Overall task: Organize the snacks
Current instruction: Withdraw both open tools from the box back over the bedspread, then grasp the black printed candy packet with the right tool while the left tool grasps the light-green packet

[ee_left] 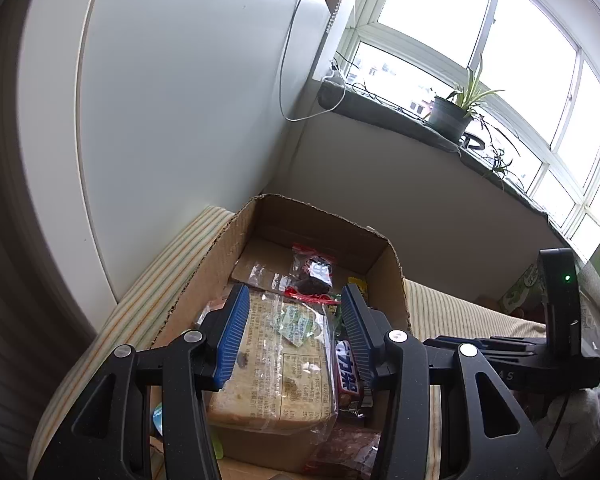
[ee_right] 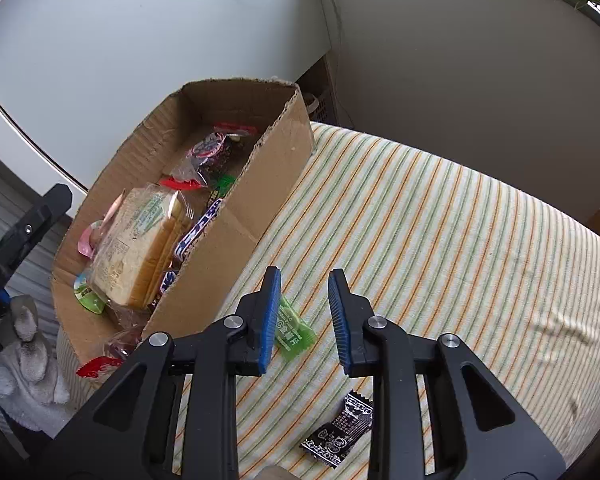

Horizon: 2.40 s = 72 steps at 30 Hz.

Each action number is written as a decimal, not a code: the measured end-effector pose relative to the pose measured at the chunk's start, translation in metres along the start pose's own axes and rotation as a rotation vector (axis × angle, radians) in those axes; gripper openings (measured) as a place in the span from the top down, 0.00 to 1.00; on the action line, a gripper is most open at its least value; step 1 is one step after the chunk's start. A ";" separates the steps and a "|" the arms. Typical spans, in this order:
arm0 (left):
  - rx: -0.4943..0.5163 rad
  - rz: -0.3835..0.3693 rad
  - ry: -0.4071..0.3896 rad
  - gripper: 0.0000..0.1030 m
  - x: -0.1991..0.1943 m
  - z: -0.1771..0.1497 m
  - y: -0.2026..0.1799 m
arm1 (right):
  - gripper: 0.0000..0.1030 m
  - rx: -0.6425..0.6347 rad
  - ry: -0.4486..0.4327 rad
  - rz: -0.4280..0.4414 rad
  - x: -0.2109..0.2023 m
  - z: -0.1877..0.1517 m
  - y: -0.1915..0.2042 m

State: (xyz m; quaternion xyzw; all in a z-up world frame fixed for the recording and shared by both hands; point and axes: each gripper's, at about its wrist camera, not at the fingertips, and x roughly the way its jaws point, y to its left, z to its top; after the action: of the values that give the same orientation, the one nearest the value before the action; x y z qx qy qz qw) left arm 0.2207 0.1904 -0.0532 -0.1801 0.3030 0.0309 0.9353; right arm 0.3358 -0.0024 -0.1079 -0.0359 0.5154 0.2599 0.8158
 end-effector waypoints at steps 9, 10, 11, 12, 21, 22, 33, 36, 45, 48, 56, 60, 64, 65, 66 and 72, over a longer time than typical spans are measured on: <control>-0.002 0.002 0.009 0.55 -0.001 -0.001 0.004 | 0.76 -0.044 0.029 -0.023 0.025 -0.001 0.022; -0.002 0.003 0.009 0.55 -0.001 -0.001 0.004 | 0.76 -0.047 0.035 -0.025 0.028 -0.003 0.023; -0.003 0.004 0.009 0.55 -0.001 -0.002 0.005 | 0.77 -0.051 0.043 -0.027 0.030 -0.005 0.024; -0.005 0.003 0.010 0.55 -0.001 -0.002 0.005 | 0.81 -0.060 0.049 -0.036 0.032 -0.008 0.025; -0.004 -0.001 0.003 0.55 -0.003 -0.001 0.003 | 0.90 -0.133 0.046 -0.061 0.015 -0.049 0.036; -0.005 -0.005 0.001 0.55 -0.004 -0.001 0.003 | 0.90 -0.126 0.045 -0.052 0.011 -0.055 0.033; 0.088 -0.075 -0.026 0.55 -0.023 -0.011 -0.034 | 0.94 -0.038 0.020 -0.055 -0.036 -0.109 -0.013; 0.142 -0.113 -0.031 0.55 -0.031 -0.018 -0.054 | 0.95 -0.007 0.016 -0.079 -0.047 -0.115 -0.035; 0.248 -0.285 0.083 0.55 -0.030 -0.053 -0.104 | 0.97 0.100 0.003 -0.038 -0.064 -0.137 -0.064; 0.284 -0.320 0.120 0.55 -0.032 -0.067 -0.112 | 0.97 0.082 0.007 -0.021 -0.066 -0.145 -0.059; 0.320 -0.346 0.224 0.55 -0.028 -0.101 -0.113 | 0.97 0.065 0.017 0.067 -0.050 -0.131 -0.038; 0.352 -0.352 0.237 0.55 -0.028 -0.107 -0.118 | 0.97 0.066 0.012 0.092 -0.047 -0.119 -0.039; 0.385 -0.327 0.267 0.55 -0.018 -0.116 -0.126 | 0.77 -0.027 -0.041 0.030 -0.069 -0.113 -0.038; 0.386 -0.326 0.274 0.55 -0.016 -0.117 -0.128 | 0.57 -0.044 -0.052 -0.001 -0.073 -0.113 -0.041; 0.382 -0.328 0.279 0.55 -0.014 -0.117 -0.130 | 0.43 -0.047 -0.067 -0.024 -0.076 -0.110 -0.045; 0.378 -0.326 0.313 0.57 0.000 -0.119 -0.139 | 0.42 0.020 -0.088 0.052 -0.059 -0.077 -0.067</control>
State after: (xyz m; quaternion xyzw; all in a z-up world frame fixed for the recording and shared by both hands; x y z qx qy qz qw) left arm 0.1776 0.0185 -0.0984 -0.0514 0.4109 -0.2048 0.8869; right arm 0.2839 -0.1082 -0.1071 -0.0028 0.4824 0.2772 0.8309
